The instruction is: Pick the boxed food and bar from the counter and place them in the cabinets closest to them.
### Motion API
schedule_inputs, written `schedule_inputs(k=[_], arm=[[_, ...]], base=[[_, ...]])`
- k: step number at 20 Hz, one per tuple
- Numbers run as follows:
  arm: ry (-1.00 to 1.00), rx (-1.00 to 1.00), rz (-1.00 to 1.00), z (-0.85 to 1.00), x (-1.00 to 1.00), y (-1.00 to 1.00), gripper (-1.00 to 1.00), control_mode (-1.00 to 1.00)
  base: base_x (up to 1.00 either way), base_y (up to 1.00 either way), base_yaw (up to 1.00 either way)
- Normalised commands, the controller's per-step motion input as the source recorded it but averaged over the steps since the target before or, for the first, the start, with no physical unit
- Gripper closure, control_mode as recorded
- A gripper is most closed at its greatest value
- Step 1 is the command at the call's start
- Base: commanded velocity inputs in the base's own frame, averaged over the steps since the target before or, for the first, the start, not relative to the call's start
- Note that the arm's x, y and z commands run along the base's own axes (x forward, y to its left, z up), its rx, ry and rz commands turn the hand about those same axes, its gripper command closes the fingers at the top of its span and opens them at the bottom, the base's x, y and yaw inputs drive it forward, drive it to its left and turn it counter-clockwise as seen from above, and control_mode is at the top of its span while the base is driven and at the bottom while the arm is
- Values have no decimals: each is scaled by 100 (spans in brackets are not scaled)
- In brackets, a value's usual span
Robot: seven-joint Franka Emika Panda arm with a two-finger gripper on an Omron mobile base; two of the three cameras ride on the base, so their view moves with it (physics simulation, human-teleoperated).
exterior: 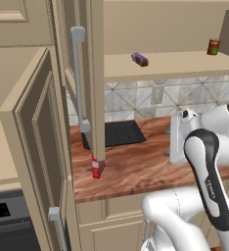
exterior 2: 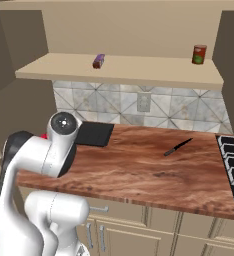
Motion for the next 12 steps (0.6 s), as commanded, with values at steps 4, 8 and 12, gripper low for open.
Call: schedule_inputs(k=[4,8,12], arm=[[1,7,4,-25,23,29,-100,-100],[2,8,4,-24,22,30,-100,-100],[4,9,4,-25,20,31,-100,-100]], base=[[0,0,0],[0,0,0],[0,0,0]])
